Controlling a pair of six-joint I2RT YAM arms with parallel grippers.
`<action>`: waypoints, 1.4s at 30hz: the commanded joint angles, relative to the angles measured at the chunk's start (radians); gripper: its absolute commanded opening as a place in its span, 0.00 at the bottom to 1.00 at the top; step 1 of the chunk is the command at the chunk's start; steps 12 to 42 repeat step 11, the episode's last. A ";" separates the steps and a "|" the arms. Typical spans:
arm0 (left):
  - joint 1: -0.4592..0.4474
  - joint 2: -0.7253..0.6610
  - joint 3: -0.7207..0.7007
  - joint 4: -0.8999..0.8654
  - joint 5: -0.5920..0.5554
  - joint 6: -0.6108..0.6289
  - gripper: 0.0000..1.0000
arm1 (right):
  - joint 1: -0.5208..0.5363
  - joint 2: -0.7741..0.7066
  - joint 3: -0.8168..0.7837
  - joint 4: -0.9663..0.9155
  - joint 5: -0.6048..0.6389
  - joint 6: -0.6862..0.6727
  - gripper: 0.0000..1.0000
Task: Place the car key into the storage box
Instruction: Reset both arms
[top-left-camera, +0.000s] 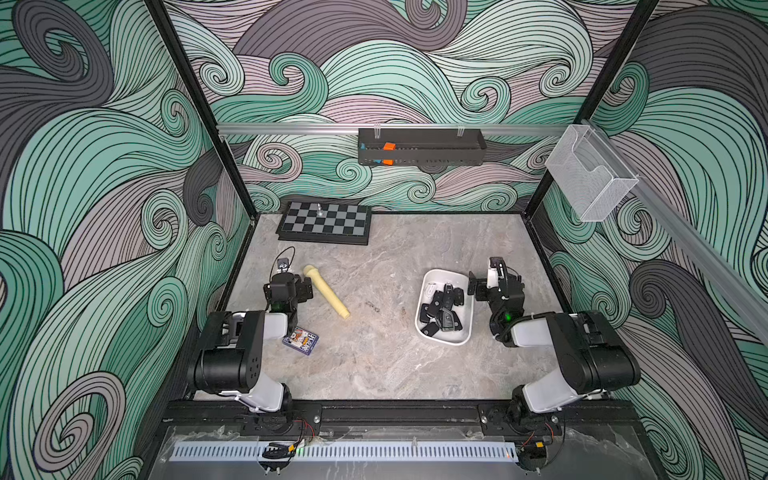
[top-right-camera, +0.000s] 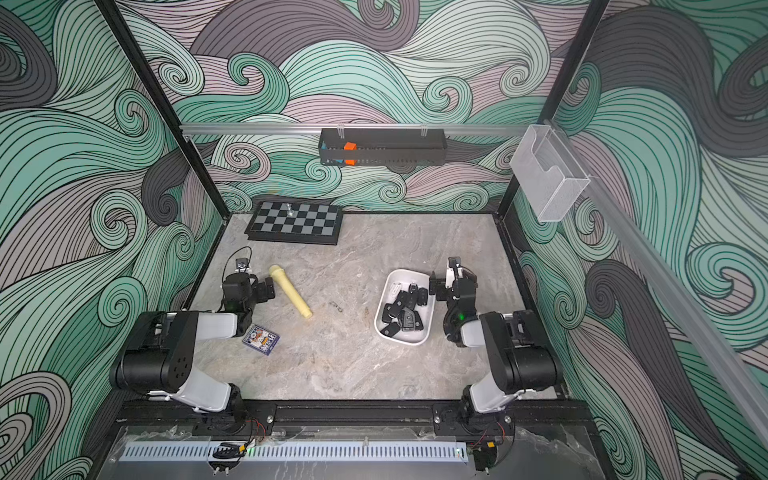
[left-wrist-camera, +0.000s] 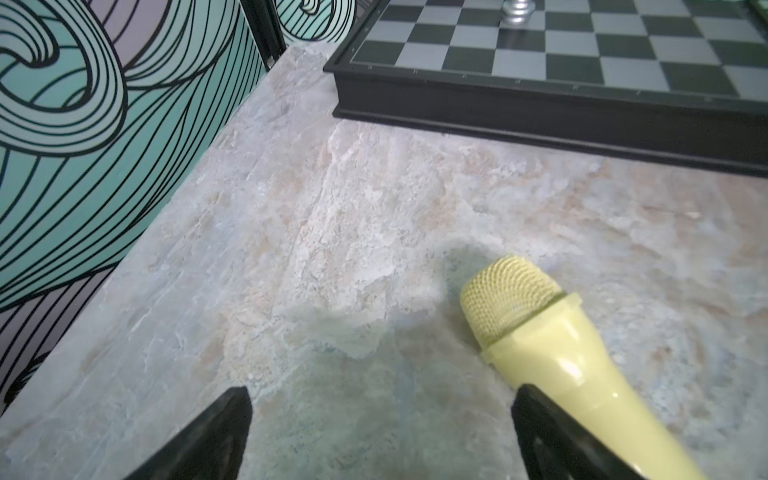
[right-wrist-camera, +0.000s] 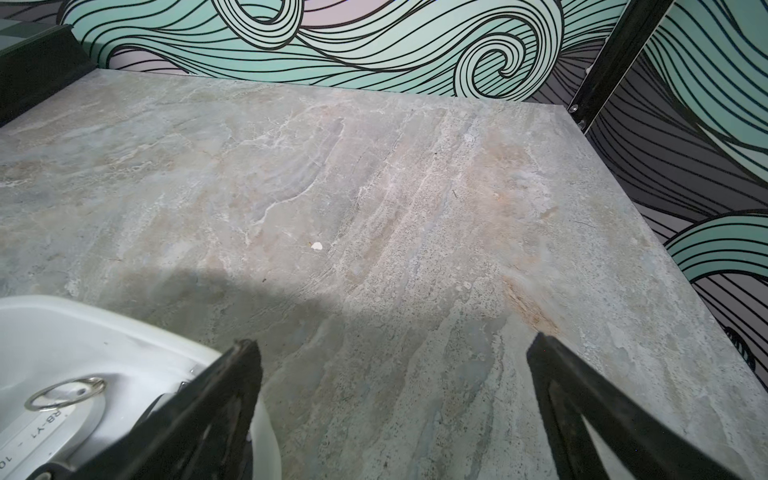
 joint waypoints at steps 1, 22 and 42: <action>0.006 -0.024 0.028 0.003 0.025 -0.016 0.99 | -0.003 0.003 0.008 0.027 -0.006 -0.005 0.99; 0.008 -0.020 0.029 0.005 0.026 -0.016 0.99 | -0.012 0.002 0.013 0.015 -0.027 0.000 0.99; 0.008 -0.020 0.029 0.005 0.026 -0.016 0.99 | -0.012 0.002 0.013 0.015 -0.027 0.000 0.99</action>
